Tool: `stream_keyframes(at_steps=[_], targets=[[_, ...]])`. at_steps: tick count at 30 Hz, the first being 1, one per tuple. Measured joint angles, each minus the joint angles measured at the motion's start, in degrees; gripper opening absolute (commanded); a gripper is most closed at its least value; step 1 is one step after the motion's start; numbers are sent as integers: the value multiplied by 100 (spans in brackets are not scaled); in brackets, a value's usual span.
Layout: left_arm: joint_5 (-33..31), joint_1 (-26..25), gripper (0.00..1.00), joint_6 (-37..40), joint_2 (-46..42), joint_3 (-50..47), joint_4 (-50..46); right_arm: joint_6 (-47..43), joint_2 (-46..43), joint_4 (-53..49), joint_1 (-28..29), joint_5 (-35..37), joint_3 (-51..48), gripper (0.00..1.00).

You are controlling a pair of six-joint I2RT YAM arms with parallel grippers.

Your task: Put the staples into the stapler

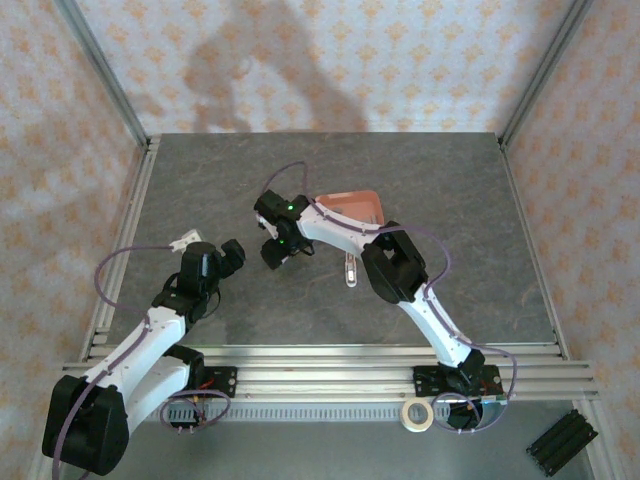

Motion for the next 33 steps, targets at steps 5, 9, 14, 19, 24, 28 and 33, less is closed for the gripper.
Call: stream_keyframes(at_steps=[5,9,14,19,24,28,33], targets=[[2,0,95,0,-2,0,0,46,0,39,0,59,-44,71],[4,0,95,0,-2,0,0,66,-186,317,0,92,-393,68],[46,0,94,15,-2,0,0,175,-649,708,0,129,-1200,63],[168,0,94,22,28,0,0,470,-1246,907,0,192,-2164,63],[321,0,93,42,203,0,2,857,-1871,968,0,264,-3073,62],[466,0,92,42,337,0,4,1235,-2223,992,0,328,-3560,62],[605,0,92,39,417,0,9,1878,-2566,1071,0,321,-4076,61]])
